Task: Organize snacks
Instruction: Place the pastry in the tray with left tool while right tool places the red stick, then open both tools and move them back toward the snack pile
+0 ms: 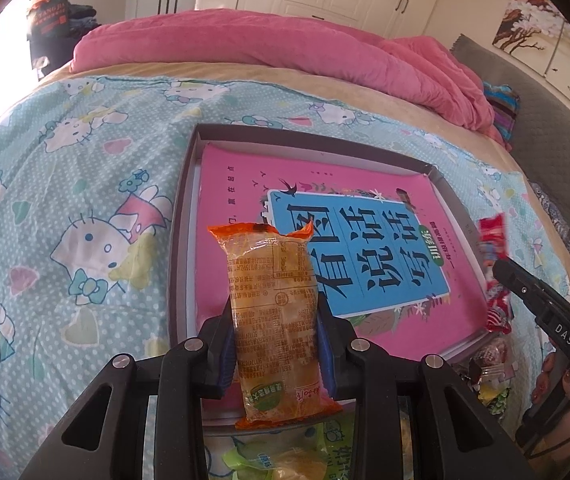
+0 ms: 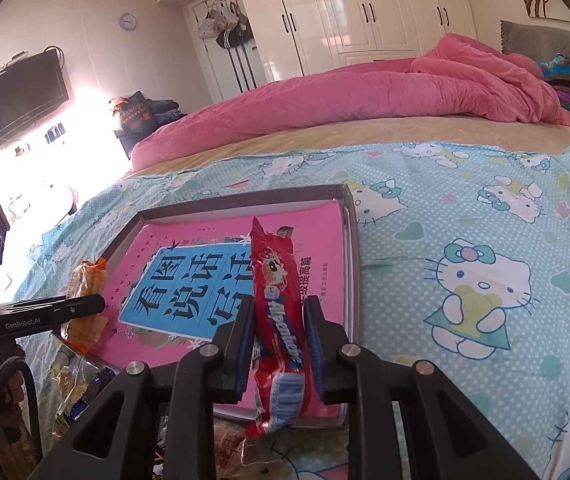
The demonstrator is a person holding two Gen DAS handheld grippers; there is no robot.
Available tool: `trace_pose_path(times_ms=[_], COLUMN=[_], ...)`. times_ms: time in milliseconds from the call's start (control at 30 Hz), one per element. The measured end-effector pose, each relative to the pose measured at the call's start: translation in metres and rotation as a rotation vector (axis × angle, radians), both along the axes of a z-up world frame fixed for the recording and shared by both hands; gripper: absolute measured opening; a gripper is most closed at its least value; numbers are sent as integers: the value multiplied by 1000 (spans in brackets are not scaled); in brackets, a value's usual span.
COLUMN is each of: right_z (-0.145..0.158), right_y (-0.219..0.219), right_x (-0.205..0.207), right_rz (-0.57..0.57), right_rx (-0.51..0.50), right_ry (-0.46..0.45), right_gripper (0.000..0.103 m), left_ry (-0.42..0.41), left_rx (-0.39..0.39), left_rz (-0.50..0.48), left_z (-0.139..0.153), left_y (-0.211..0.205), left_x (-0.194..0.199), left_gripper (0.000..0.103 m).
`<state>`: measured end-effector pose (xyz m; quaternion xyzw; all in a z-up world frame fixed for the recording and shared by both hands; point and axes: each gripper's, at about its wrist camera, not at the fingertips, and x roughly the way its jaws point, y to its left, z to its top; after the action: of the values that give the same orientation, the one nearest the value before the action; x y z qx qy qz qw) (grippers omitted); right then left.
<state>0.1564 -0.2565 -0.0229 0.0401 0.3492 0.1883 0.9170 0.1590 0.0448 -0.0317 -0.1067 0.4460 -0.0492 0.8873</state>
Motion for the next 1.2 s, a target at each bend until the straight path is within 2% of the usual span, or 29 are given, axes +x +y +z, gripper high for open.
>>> trace_pose_path(times_ms=[200,433,533,800,967,1000,1200], right_z=[2,6,8,12,17,18,23], right_y=[3,-2,-4,-7,-8,-8,-8], right_x=[-2,-5,-6,-8,-12,-13,-17], right_rz=[16,-1,-6,-10,-9,-8,-7], right_rx=[6,20,27,32,48,51,50], right_ry=[-9,-24,-28,-37,-58,-63,-78], right_gripper=[37,43,44,46,54,58,61], left_ry=[-3,-35,-49,-82,-99,-103,-106], left_rx=[7,4,-8,-26,-37,-36,-33], left_rz=[-5,-12,-12,10,27,32,43], left_z=[1,9,13,24,30,31,35], left_y=[-3,-3,-2,5,11,12,16], left_x=[-1,-5,-7,-11,-15,-17,-23], left_gripper=[39,51,56,64,71,74,75])
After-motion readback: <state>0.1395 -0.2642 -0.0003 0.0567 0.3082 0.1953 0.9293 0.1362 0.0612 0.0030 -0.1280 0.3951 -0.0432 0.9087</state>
